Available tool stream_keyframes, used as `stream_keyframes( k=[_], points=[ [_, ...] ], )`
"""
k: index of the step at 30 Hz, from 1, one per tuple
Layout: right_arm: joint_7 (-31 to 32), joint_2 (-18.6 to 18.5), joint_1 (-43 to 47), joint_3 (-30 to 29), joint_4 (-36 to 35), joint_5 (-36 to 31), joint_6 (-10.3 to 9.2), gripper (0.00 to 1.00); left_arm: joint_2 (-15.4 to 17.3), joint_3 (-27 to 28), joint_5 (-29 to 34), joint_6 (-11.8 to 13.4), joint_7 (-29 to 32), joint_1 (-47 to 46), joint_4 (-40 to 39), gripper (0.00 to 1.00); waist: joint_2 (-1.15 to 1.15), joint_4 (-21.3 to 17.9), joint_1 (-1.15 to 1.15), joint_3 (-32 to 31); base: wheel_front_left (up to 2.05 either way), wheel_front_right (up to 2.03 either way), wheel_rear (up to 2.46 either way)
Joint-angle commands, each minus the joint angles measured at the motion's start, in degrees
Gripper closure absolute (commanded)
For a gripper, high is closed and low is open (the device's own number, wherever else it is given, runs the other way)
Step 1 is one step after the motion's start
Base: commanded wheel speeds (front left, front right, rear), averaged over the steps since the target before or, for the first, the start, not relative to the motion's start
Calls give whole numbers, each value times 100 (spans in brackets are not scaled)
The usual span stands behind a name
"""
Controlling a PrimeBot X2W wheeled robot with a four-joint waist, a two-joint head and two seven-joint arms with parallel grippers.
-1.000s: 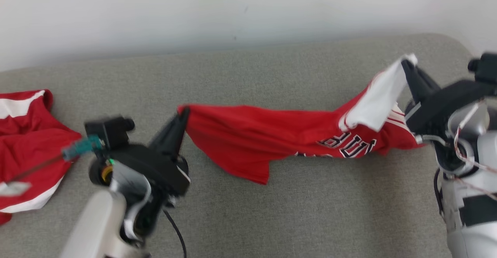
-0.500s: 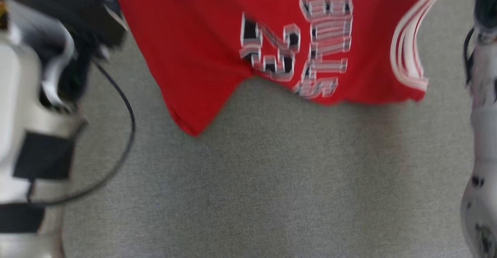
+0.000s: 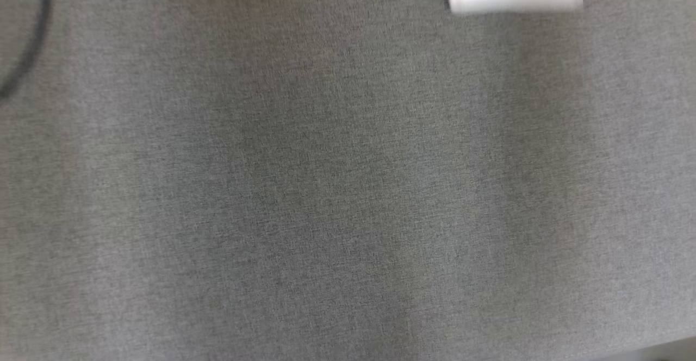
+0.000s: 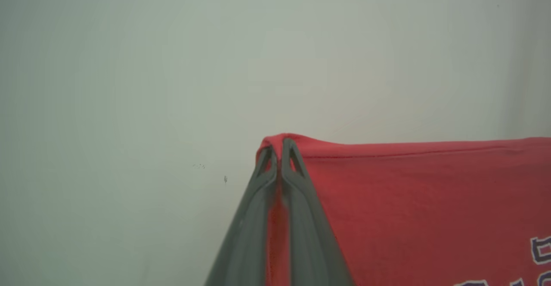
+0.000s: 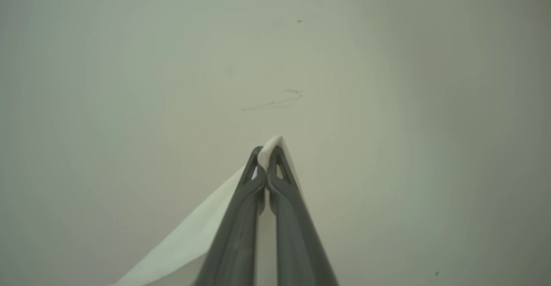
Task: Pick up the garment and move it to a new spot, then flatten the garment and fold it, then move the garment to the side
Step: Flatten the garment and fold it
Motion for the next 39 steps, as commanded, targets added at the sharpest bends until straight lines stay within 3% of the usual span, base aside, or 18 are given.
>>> stream_keyframes(
  k=[1,9,18,23,26,30,35,39],
  points=[
    [-186,-72,-181,-65,-7,-52,5,100,61,1,99,-26,-157,-195,37,100,-2,-33,-3,211,0,0,0],
    [-559,-287,-749,-238,-186,-369,3,100,329,-124,447,-69,-764,-1034,251,100,-2,-10,-3,408,0,0,0],
    [-594,-620,-21,318,-313,-520,3,100,431,-508,442,-128,-1171,-472,491,100,-2,19,-3,820,0,0,0],
    [-584,-641,815,894,-681,157,4,100,385,-760,240,-135,-1338,180,388,100,-2,146,-3,822,0,0,0],
    [-405,-929,1388,1556,-1065,555,4,100,401,-969,2,-138,-1388,606,158,100,-2,214,-3,680,0,0,0],
    [110,-1092,2405,1817,-1656,1131,-2,100,408,-1147,-421,-140,-1387,1299,-158,100,-2,330,-3,349,0,0,0],
    [995,-1259,3716,1588,-2421,1477,-2,100,354,-1218,-826,-129,-1298,2155,-376,100,-2,463,-3,-127,0,0,0],
    [1483,-1066,4729,1071,-2906,1320,-2,100,280,-1182,-1192,-42,-1219,3019,-527,100,-2,538,-3,-552,0,0,0]
  ],
)
